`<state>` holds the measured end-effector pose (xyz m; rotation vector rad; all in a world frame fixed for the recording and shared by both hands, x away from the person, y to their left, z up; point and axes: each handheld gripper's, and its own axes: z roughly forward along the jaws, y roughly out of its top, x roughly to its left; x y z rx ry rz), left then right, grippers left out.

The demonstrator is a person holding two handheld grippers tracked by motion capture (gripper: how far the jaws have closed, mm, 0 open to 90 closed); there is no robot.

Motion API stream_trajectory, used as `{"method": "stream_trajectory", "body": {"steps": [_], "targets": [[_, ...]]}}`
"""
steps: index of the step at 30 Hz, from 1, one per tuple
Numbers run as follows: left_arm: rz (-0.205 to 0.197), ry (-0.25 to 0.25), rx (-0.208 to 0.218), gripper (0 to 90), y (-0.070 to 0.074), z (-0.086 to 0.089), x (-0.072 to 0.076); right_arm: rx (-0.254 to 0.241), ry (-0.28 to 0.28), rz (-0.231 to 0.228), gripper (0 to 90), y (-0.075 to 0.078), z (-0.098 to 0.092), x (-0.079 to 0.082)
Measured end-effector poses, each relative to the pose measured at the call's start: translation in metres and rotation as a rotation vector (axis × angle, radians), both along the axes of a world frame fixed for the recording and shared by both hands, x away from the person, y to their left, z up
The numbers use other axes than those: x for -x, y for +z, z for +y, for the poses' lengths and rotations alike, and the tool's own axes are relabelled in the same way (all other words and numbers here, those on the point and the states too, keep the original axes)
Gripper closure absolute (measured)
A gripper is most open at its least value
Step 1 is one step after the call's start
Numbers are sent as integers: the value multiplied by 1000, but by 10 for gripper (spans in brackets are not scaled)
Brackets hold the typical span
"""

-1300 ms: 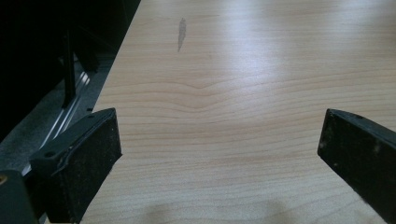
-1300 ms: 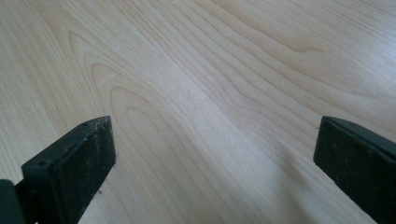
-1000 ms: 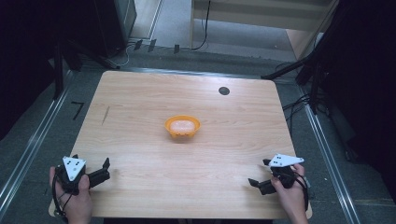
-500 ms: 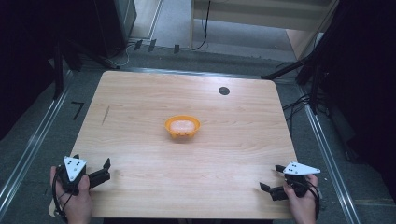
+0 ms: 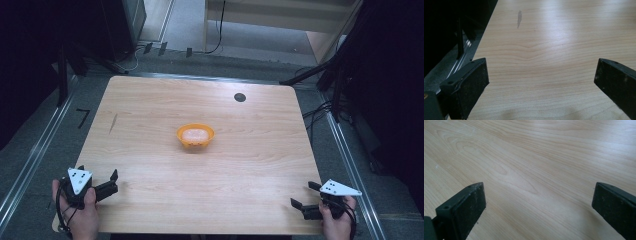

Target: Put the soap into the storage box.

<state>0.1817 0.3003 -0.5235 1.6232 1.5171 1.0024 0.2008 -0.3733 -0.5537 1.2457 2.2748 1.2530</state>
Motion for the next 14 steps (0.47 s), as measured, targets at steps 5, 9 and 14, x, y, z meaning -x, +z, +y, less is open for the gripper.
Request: {"method": "stream_trajectory", "body": {"steps": [5,9,14], "targets": [[11,-2,6,0,0,1,-1,-16,-18,-12,0,0,-7,4],[12,-3,7,0,0,1,-1,-27,-18,-20,0,0,-8,5],[12,1,6,0,0,1,-1,-52,-34,-26,0,0,-12,6]]}}
